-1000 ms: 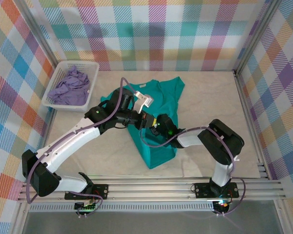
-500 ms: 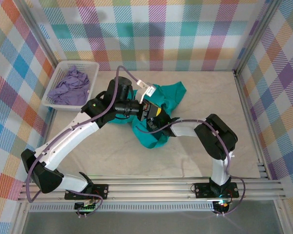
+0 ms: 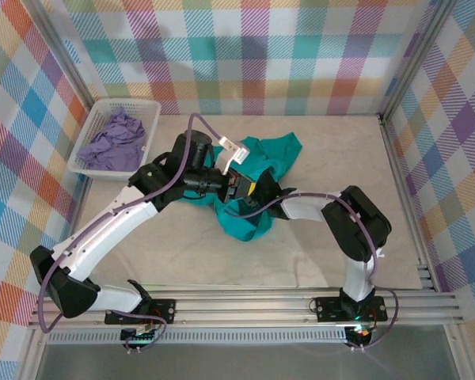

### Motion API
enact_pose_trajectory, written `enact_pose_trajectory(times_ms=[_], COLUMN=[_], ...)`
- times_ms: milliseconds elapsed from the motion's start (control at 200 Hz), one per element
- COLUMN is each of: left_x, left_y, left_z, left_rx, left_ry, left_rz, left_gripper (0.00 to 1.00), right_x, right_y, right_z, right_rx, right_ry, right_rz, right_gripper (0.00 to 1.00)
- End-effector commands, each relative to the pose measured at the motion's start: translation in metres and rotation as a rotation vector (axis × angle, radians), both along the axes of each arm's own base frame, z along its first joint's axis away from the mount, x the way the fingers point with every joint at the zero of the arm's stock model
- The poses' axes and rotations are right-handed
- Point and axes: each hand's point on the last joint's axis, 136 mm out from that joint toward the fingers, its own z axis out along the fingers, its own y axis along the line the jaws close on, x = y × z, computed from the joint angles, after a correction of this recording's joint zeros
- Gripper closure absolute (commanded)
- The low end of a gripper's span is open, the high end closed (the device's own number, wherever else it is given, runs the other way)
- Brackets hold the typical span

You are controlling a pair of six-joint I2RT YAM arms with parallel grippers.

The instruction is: Fold the inside-out t-shirt

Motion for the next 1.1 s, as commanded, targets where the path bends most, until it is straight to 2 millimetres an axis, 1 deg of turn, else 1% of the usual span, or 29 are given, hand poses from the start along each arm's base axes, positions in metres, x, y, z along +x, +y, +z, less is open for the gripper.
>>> enact_pose_trajectory(times_ms=[0,50,115,165,295,365,480,630,710,770,850,965,1030,1100], left_x=[-0.005,-0.007,-0.009,-0.012,-0.015,-0.016,-0.019,-0.023,-0.027,-0.028,-0.021,-0.003,0.009,0.021], left_y=[0.011,0.01,0.009,0.007,0.004,0.001,-0.006,-0.013,-0.013,-0.012,-0.009,0.002,0.012,0.025], left_z=[0.017,0.018,0.022,0.025,0.035,0.044,0.058,0.078,0.092,0.097,0.093,0.09,0.093,0.096], left_rx=[-0.009,-0.011,-0.027,-0.041,-0.078,-0.095,-0.124,-0.157,-0.179,-0.184,-0.16,-0.114,-0.096,-0.078], left_ry=[-0.053,-0.05,-0.047,-0.042,-0.052,-0.06,-0.073,-0.099,-0.125,-0.144,-0.162,-0.196,-0.228,-0.259], left_rz=[0.01,0.005,-0.008,-0.023,-0.041,-0.053,-0.084,-0.117,-0.129,-0.127,-0.088,0.037,0.129,0.231], left_gripper=[1.0,1.0,1.0,1.0,1.0,1.0,1.0,1.0,1.0,1.0,1.0,1.0,1.0,1.0], right_x=[0.018,0.023,0.034,0.04,0.046,0.051,0.057,0.063,0.064,0.064,0.06,0.047,0.038,0.031], right_y=[-0.008,-0.012,-0.02,-0.022,-0.013,-0.011,-0.006,-0.005,-0.005,-0.004,-0.007,-0.017,-0.024,-0.029], right_z=[0.018,0.018,0.018,0.016,0.0,-0.006,-0.008,-0.019,-0.021,-0.024,-0.033,-0.048,-0.056,-0.06], right_rx=[-0.101,-0.114,-0.132,-0.135,-0.176,-0.201,-0.207,-0.26,-0.278,-0.283,-0.308,-0.365,-0.396,-0.405], right_ry=[-0.141,-0.15,-0.161,-0.15,-0.127,-0.12,-0.096,-0.066,-0.05,-0.032,0.017,0.11,0.175,0.232], right_rz=[0.074,0.088,0.072,0.078,0.13,0.14,0.144,0.157,0.16,0.165,0.169,0.182,0.186,0.187], right_gripper=[0.56,0.56,0.56,0.56,0.54,0.51,0.45,0.39,0.37,0.35,0.32,0.31,0.35,0.47])
